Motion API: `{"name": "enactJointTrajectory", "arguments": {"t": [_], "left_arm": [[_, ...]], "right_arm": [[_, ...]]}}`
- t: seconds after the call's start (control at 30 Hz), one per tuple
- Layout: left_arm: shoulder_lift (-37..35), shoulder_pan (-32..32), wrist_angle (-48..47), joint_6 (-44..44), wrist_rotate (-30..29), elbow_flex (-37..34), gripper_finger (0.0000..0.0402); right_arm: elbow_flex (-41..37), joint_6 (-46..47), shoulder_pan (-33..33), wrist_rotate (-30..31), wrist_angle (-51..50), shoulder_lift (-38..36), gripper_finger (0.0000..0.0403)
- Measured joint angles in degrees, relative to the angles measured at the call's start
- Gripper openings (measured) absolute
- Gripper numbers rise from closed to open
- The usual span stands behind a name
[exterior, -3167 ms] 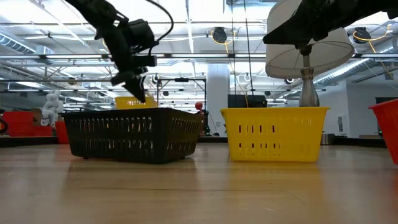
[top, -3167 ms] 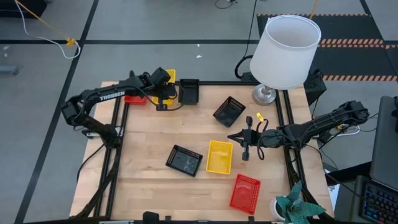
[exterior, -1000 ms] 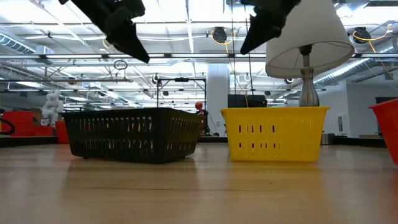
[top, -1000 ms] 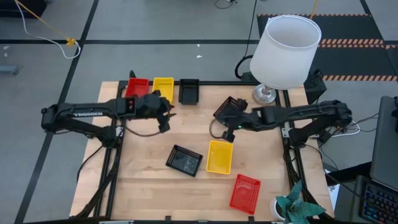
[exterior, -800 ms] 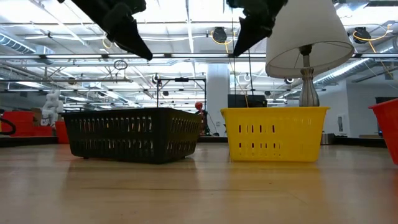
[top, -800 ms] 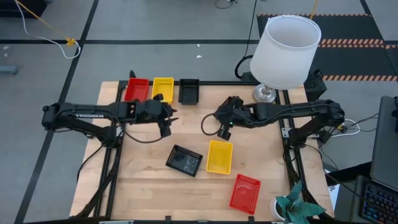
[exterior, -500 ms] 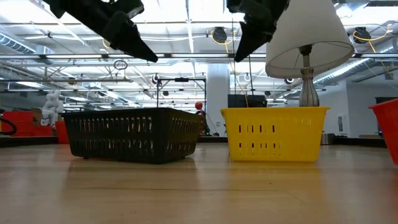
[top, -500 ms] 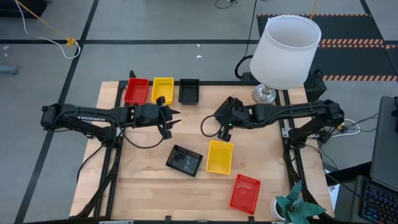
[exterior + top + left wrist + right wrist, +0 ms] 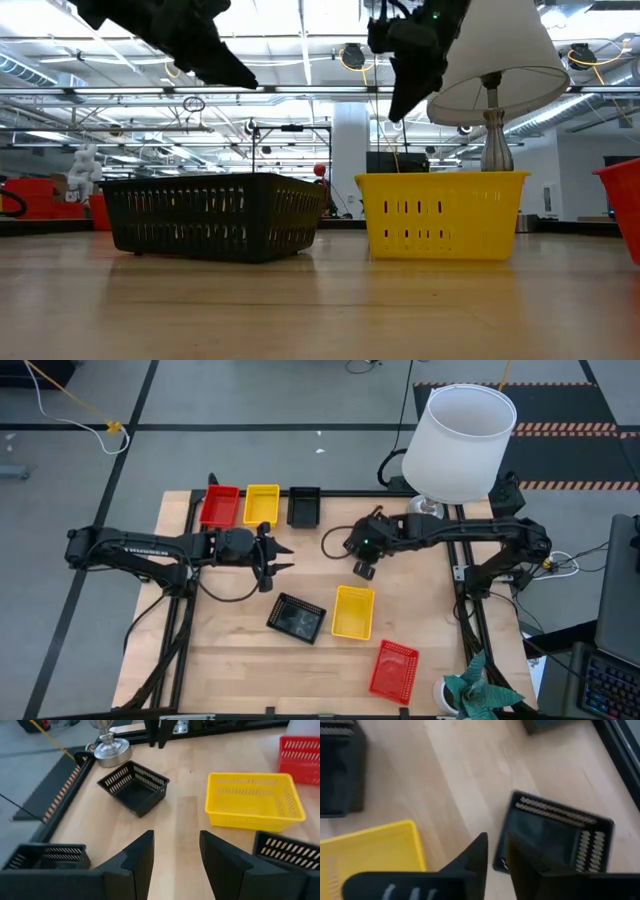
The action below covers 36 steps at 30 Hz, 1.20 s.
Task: Stack baskets by color
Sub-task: Stack the top right black bin on top of the top left black bin
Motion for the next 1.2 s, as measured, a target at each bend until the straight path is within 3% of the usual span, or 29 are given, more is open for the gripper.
{"name": "enactJointTrajectory", "arguments": {"t": [0.1,0.57,0.9,1.2], "left_arm": [[0.26,0.05,0.06,-3.62,0.03,0.00,0.0161],[0.51,0.02,-0.95,-3.83,0.03,0.00,0.0161],[0.51,0.02,-1.79,-4.01,0.03,0.00,0.0161],[0.51,0.03,-1.72,-3.99,0.03,0.00,0.0161]], "right_arm": [[-0.02,0.36,-1.02,-0.15,-0.85,0.11,0.0091],[-0.02,2.95,-3.08,-2.63,1.51,9.98,0.0194],[-0.04,5.76,-3.22,-2.66,1.95,15.98,0.0208],[-0.04,8.15,-3.22,3.41,1.75,16.08,0.0208]]}}
